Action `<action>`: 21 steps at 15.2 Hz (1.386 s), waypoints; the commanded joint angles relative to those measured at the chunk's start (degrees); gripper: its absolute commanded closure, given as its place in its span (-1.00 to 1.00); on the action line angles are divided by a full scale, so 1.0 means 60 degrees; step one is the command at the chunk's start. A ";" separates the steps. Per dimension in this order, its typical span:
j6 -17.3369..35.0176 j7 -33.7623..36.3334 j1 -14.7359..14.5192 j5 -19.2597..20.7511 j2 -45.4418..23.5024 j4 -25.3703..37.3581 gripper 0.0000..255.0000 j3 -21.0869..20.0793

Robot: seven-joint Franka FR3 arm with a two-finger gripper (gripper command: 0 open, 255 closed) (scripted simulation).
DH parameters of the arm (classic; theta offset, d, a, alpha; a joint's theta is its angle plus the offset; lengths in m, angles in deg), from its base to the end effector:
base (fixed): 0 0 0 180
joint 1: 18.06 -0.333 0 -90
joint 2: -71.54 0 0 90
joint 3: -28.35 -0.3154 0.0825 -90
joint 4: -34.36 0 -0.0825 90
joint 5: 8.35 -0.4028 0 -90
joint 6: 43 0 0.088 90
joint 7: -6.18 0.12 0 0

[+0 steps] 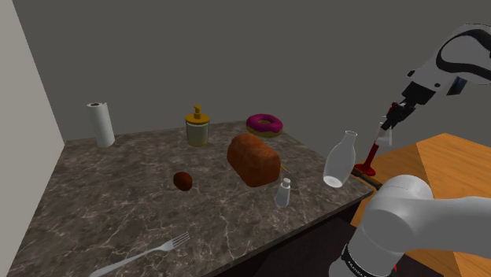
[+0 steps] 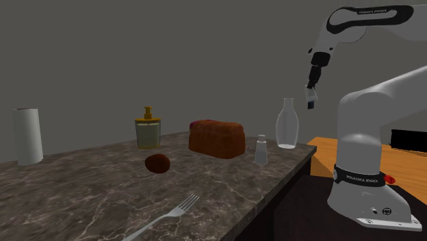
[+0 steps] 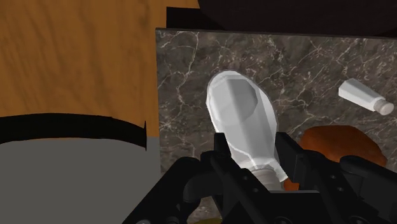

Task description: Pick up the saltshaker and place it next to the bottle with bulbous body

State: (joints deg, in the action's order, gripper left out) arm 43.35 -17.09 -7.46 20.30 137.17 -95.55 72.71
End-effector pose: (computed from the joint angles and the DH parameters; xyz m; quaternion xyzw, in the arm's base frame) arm 0.0592 -0.3645 0.5718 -0.9771 0.1632 -0.1303 0.0403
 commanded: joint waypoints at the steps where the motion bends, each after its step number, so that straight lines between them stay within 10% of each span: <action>1: 0.0173 -0.0002 0.0067 0.0110 0.0104 -0.0264 1.00 0.0106; 21: 0.1937 -0.0108 0.0713 0.1507 0.0788 -0.2586 1.00 0.1619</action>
State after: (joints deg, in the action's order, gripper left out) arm 54.44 -17.63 -3.49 28.81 141.68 -110.36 81.86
